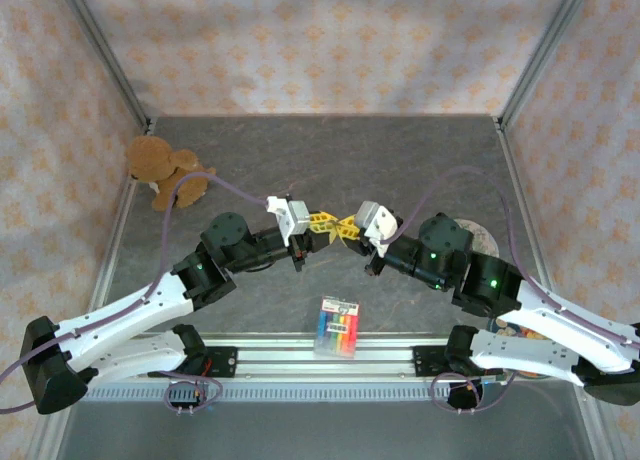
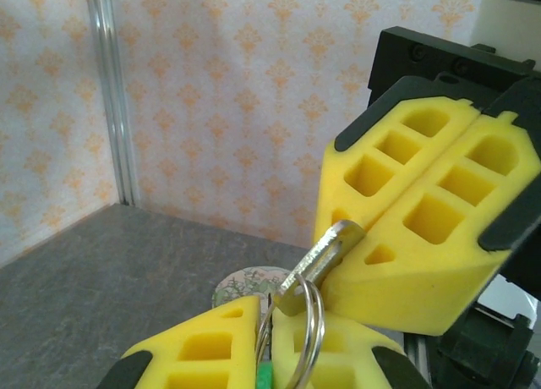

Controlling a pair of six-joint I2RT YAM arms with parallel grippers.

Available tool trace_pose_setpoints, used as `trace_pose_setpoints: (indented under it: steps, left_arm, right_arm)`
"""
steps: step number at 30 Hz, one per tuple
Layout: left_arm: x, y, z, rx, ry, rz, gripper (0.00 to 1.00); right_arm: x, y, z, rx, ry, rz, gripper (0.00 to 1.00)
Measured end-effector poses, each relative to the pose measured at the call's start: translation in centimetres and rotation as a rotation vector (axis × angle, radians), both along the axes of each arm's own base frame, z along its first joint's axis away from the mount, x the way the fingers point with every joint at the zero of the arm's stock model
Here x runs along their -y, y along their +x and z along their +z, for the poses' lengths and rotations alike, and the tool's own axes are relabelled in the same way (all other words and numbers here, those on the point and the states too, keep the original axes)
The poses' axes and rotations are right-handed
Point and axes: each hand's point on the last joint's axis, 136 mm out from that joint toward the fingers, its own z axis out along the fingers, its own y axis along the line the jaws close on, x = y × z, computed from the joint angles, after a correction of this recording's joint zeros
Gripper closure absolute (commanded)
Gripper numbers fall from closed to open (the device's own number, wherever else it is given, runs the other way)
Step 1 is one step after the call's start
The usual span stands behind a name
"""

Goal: Remove the keys from the keyring

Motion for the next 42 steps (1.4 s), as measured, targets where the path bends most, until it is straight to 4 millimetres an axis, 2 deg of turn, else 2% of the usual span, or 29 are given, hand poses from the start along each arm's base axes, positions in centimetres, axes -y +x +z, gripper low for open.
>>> trace_pose_setpoints:
  steps: [19, 31, 42]
  left_arm:
    - [0.3, 0.0, -1.2, -0.075, 0.010, -0.053, 1.00]
    - [-0.6, 1.3, -2.9, -0.110, 0.080, 0.013, 1.00]
    - [-1.1, 1.5, -4.6, -0.141, 0.147, 0.046, 1.00]
  right_arm:
    - [-0.6, -0.1, -1.4, 0.165, -0.253, -0.037, 1.00]
    - [-2.0, 1.7, -2.8, 0.141, -0.389, -0.102, 1.00]
    - [-2.5, 2.1, -4.4, 0.121, -0.454, -0.107, 1.00]
